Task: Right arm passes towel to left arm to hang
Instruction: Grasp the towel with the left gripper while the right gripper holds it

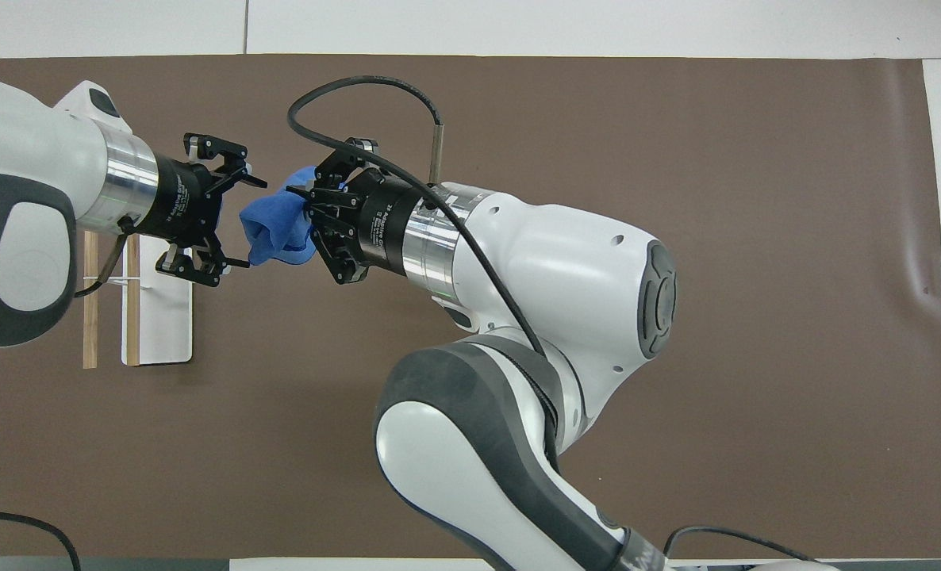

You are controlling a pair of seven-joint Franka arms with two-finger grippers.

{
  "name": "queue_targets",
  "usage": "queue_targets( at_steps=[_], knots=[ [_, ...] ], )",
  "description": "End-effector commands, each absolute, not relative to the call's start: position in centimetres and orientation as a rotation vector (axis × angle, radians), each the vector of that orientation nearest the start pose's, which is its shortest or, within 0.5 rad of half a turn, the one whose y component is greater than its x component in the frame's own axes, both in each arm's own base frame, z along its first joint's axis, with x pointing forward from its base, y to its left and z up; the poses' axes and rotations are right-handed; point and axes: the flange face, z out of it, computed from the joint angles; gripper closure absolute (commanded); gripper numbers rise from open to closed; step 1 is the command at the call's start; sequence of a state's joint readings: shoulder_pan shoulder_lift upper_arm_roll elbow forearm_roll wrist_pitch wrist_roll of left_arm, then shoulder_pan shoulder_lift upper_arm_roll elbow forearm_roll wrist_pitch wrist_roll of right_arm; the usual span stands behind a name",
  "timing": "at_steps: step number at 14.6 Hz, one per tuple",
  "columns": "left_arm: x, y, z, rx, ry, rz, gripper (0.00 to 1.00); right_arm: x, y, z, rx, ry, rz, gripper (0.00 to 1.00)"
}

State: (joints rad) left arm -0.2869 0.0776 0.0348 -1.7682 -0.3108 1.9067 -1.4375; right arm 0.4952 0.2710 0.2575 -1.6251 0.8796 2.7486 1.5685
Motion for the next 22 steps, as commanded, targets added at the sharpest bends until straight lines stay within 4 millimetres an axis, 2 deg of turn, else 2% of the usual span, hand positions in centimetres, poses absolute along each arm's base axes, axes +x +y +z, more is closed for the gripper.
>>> queue_targets(
  at_steps=[1,3,4,5,6,7,10,15,17,19,20,21,22],
  knots=[
    [57.1,-18.8,49.7,-2.628,-2.068,0.364,0.0,53.3,43.9,55.5,-1.494,1.475,0.406,1.0],
    [56.8,-19.2,49.3,-2.598,-2.077,0.383,0.0,53.7,43.6,55.3,-1.49,1.482,0.402,1.0],
    [56.6,-19.2,49.3,-2.591,-2.073,0.393,0.18,53.9,43.3,55.2,-1.489,1.484,0.398,1.0],
    [56.5,-19.1,49.5,-2.59,-2.056,0.405,0.68,54.1,43.1,55.1,-1.491,1.484,0.391,1.0],
    [56.5,-18.6,49.7,-2.584,-2.062,0.407,0.96,54.2,43.0,55.0,-1.493,1.486,0.391,1.0],
    [56.5,-18.2,50.2,-2.585,-2.071,0.402,1.0,54.2,42.9,55.0,-1.492,1.487,0.39,1.0],
    [57.0,-16.7,51.4,-2.574,-2.101,0.391,1.0,54.3,42.9,55.0,-1.491,1.487,0.387,1.0],
    [57.6,-15.4,53.0,-2.575,-2.134,0.354,1.0,54.5,42.6,55.0,-1.5,1.477,0.372,1.0],
    [57.7,-15.0,53.7,-2.585,-2.14,0.338,1.0,55.1,41.6,54.5,-1.549,1.441,0.324,1.0],
    [58.1,-13.5,54.1,-2.572,-2.156,0.293,1.0,56.2,40.1,54.5,-1.553,1.436,0.296,1.0],
    [58.2,-13.2,54.3,-2.578,-2.146,0.253,1.0,56.1,40.1,54.6,-1.567,1.416,0.275,0.59],
    [58.3,-13.0,54.3,-2.58,-2.135,0.217,1.0,56.2,39.6,54.5,-1.622,1.363,0.217,0.01],
    [58.4,-12.8,54.3,-2.584,-2.11,0.169,1.0,56.4,38.6,53.6,-1.699,1.308,0.146,0.0]
  ],
)
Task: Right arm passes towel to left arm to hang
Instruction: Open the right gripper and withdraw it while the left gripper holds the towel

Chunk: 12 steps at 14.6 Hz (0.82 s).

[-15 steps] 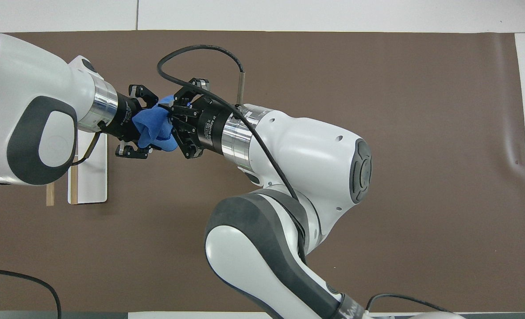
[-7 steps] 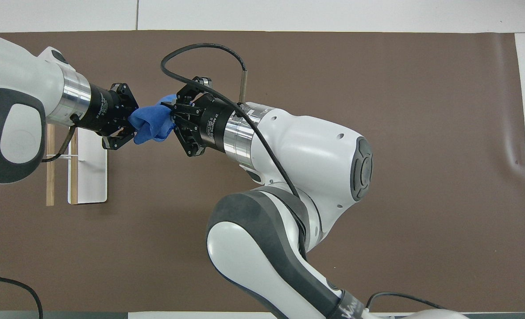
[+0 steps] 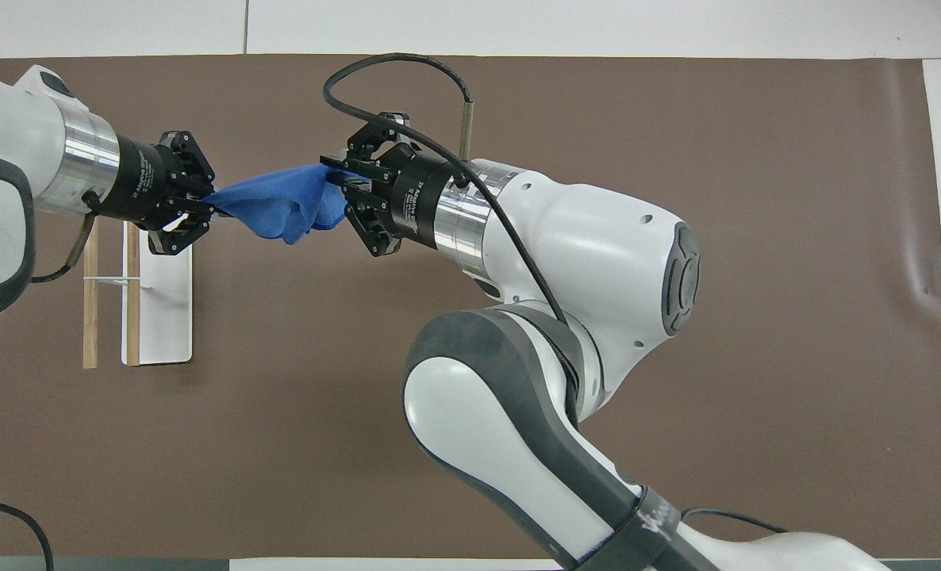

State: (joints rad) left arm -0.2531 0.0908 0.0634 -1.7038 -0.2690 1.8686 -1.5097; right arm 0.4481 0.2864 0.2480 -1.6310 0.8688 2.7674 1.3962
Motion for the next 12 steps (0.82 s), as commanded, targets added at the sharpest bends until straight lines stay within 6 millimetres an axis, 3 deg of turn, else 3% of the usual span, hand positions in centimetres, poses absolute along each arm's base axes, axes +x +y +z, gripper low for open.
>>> queue_targets(
  at_steps=[1,3,6,9,12],
  knots=[
    [58.5,-12.6,54.2,-2.599,-2.063,0.126,1.0,56.8,37.0,52.7,-1.778,1.244,0.064,0.0],
    [58.7,-11.3,54.1,-2.606,-2.012,0.063,1.0,57.0,34.3,50.5,-1.942,1.121,-0.077,0.0],
    [58.6,-8.8,53.8,-2.616,-1.865,-0.045,1.0,58.4,27.6,47.7,-2.097,1.036,-0.17,0.0],
    [57.8,-7.0,52.9,-2.651,-1.618,-0.109,1.0,59.8,21.7,46.7,-2.259,0.935,-0.191,0.0],
    [57.7,-6.8,52.5,-2.67,-1.564,-0.145,1.0,60.5,17.5,46.2,-2.644,0.648,-0.267,0.0]
  ],
)
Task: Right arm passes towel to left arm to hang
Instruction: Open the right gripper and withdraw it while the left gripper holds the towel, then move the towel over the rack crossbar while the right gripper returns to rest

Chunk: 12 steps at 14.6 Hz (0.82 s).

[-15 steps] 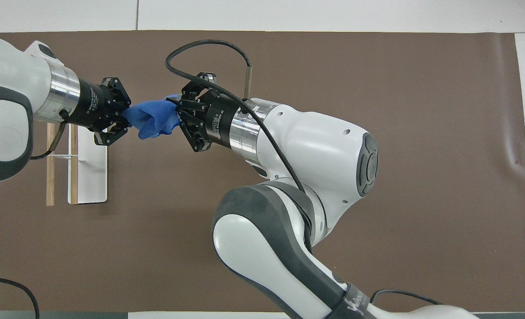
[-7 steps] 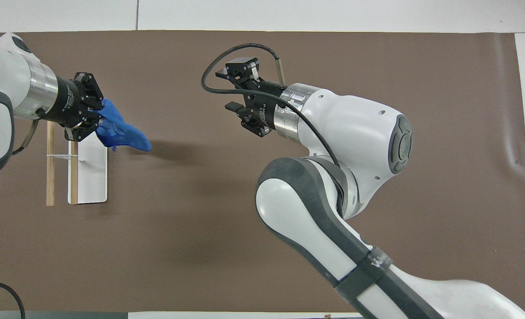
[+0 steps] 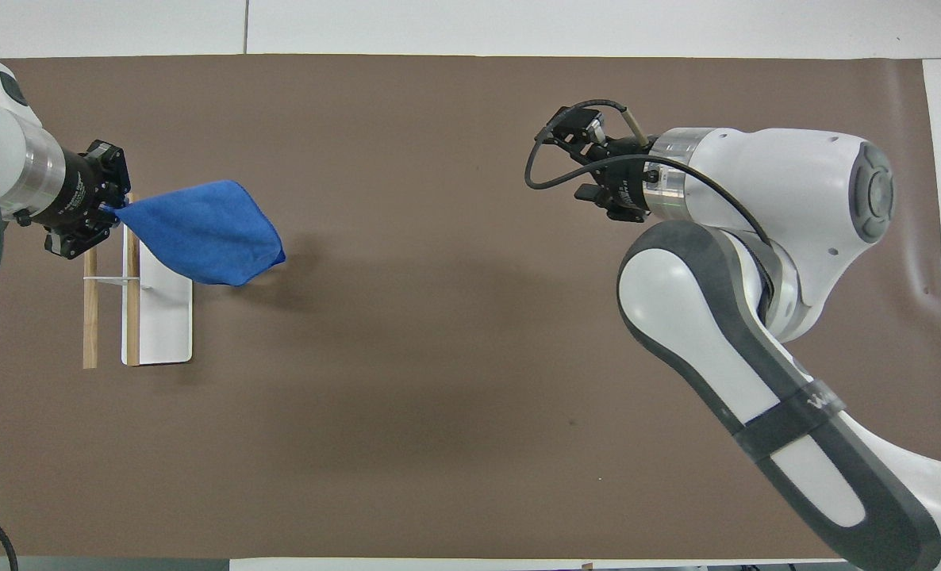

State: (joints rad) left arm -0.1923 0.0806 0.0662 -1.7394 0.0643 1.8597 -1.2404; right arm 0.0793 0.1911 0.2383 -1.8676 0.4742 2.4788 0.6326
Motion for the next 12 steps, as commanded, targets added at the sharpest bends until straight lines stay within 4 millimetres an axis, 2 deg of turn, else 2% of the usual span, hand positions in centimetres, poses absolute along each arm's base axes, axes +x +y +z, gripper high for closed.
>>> queue_targets(
  at_steps=[1,4,7,8,9,12],
  knots=[
    [57.7,-6.3,52.4,-2.658,-1.571,-0.155,1.0,60.6,16.6,46.3,-2.752,0.556,-0.265,0.0],
    [58.3,-3.2,51.8,-2.634,-1.635,-0.267,1.0,60.7,15.3,47.9,-2.937,0.428,-0.222,0.0],
    [59.1,0.1,52.3,-2.597,-1.749,-0.357,1.0,59.6,13.0,50.0,-3.049,0.34,-0.179,0.0],
    [59.2,0.9,52.4,-2.591,-1.769,-0.379,1.0,59.3,11.9,50.9,-3.069,0.306,-0.161,0.0],
    [59.1,2.6,52.3,-2.563,-1.804,-0.379,1.0,58.9,10.8,51.9,-3.084,0.277,-0.149,0.0],
    [58.4,6.1,51.7,-2.498,-1.877,-0.365,1.0,56.6,7.3,55.3,-3.182,0.181,-0.106,0.0]
  ],
)
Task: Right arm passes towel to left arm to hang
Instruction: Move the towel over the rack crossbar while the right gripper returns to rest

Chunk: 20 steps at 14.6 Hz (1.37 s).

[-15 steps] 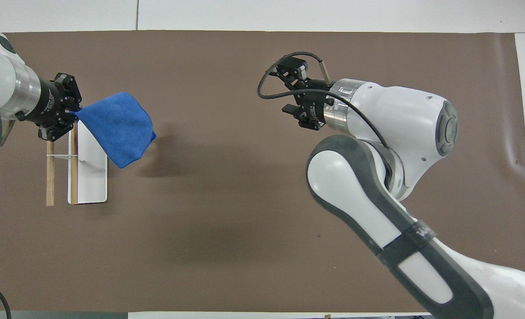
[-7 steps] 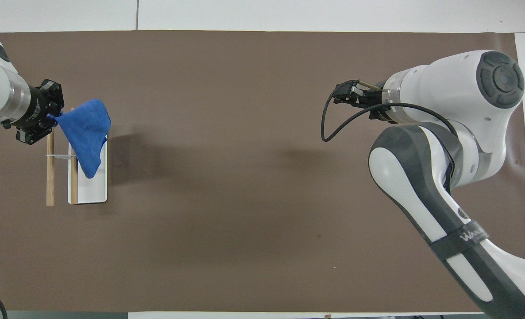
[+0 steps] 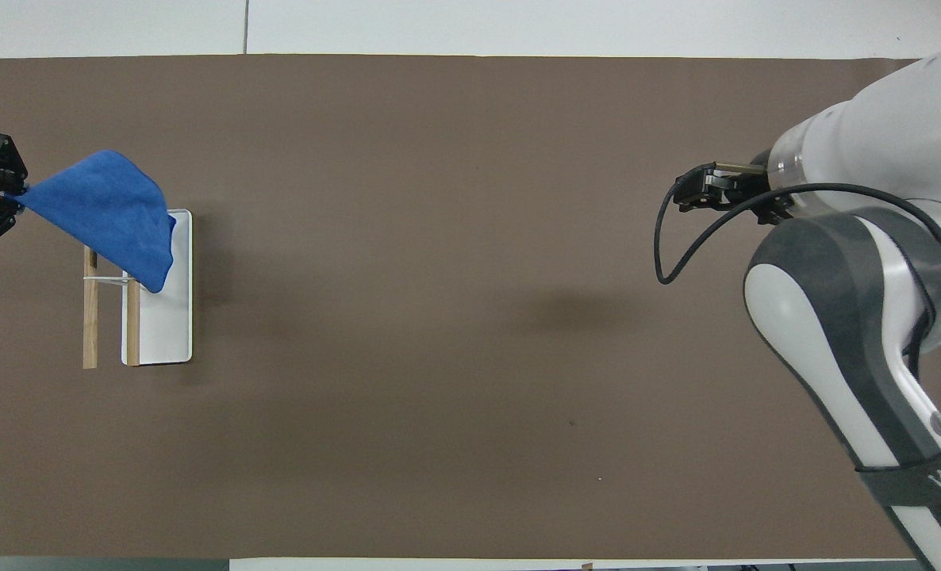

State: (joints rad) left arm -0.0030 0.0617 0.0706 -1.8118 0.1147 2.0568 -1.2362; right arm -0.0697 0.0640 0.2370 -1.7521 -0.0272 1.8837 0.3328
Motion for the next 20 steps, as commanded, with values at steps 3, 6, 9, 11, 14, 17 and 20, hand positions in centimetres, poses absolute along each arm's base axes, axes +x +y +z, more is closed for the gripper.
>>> queue_targets(
  at_steps=[3,6,9,11,14,17,20],
  knots=[
    [56.4,7.3,49.9,-2.483,-1.897,-0.35,1.0,55.1,4.4,59.2,-3.206,0.168,-0.057,0.0],
    [56.5,8.0,50.0,-2.486,-1.907,-0.395,1.0,56.1,1.1,62.0,-3.231,0.252,0.026,0.0],
    [56.2,8.3,49.8,-2.47,-1.833,-0.432,1.0,56.0,-0.2,62.4,-3.233,0.248,0.105,0.0],
    [56.2,9.2,50.0,-2.454,-1.814,-0.474,1.0,55.9,-0.3,62.4,-3.216,0.248,0.108,0.0],
    [56.3,9.3,49.9,-2.46,-1.812,-0.492,1.0,55.5,0.4,62.4,-3.198,0.23,0.119,0.0],
    [56.7,9.0,50.2,-2.481,-1.809,-0.555,1.0,55.3,0.5,62.5,-3.197,0.234,0.106,0.0],
    [55.0,8.1,48.2,-2.487,-1.793,-0.493,1.0,55.2,0.6,62.4,-3.198,0.232,0.123,0.0]
  ],
)
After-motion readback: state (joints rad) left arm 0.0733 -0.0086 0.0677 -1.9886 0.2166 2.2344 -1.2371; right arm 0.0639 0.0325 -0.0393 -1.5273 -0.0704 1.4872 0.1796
